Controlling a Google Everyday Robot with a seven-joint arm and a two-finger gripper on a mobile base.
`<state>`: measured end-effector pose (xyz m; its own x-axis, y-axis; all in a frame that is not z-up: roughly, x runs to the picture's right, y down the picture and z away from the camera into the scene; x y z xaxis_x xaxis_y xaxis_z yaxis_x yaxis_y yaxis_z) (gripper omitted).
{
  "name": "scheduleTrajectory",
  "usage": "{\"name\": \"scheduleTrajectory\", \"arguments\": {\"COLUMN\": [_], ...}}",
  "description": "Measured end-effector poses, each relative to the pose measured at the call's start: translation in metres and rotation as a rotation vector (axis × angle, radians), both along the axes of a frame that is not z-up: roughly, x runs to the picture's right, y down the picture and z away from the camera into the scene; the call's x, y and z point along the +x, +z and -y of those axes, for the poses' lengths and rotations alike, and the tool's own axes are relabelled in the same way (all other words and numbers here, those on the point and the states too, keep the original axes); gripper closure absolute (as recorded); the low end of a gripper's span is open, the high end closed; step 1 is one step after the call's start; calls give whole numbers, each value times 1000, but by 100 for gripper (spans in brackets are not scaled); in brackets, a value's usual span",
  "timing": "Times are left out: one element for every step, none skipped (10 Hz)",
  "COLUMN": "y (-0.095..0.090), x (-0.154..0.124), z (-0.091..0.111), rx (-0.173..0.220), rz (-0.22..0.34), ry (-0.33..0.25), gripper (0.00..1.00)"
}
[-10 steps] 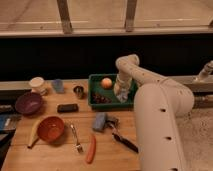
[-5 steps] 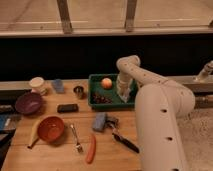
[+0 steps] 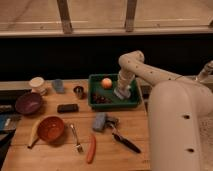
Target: Place towel in plastic cup
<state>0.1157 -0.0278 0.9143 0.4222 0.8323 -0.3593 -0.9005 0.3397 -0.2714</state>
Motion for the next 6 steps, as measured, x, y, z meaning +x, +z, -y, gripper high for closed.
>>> {"name": "scheduleTrajectory", "arguments": {"y": [-18,-41,-60,-73,-86,-94], "x": [-2,-5,-8,-13,-25,-46], "z": [13,32,48,61,78,94], "rx": [47,116,174,221,278,324], "rz": [18,45,73,98,134,175], "ry": [2,7,9,5,-3,-18], "gripper": [100,100,100,100,100,100]}}
